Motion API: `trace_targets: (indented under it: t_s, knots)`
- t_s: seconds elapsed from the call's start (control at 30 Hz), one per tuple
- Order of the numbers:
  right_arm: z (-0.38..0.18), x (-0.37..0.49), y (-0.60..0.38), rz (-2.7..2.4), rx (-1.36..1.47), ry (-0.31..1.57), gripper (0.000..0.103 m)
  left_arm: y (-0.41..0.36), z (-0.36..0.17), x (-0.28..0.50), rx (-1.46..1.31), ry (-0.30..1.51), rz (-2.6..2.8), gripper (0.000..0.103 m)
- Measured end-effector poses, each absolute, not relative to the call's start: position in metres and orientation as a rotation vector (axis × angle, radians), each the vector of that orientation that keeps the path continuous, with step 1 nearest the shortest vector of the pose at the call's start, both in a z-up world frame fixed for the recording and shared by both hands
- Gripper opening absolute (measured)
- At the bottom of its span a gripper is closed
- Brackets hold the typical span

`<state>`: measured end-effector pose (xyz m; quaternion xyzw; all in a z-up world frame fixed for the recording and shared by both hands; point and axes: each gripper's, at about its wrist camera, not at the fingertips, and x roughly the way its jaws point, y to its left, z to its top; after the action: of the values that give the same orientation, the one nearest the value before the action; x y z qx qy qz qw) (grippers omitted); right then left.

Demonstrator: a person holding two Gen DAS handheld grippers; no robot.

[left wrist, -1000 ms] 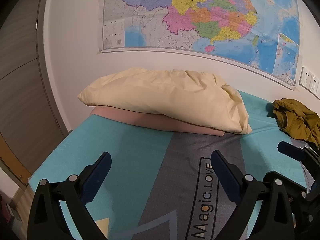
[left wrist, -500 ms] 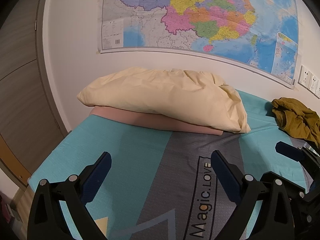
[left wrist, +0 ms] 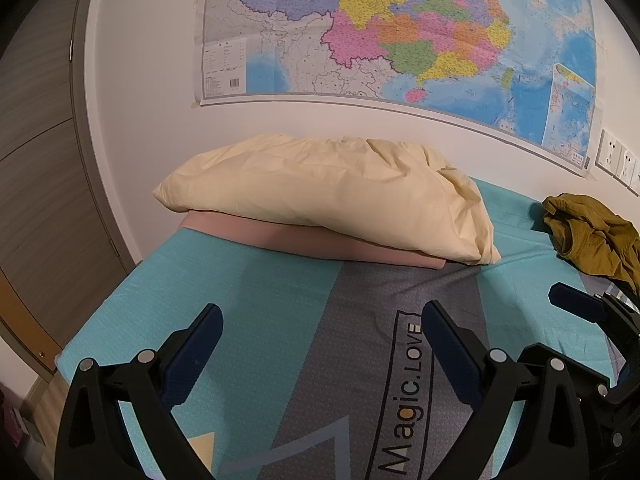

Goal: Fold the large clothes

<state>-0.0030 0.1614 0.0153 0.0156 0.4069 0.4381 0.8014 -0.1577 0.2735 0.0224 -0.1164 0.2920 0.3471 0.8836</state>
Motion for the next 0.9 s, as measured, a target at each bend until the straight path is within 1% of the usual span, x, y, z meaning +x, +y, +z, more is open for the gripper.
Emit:
trace_targets:
  t_s: [0.9]
  knots:
    - [0.0209,-0.0089,0.1636,0.93,0.037,0.865,0.097,0.2705,0.0257,-0.1592,-0.234,0.604,0.71,0.096]
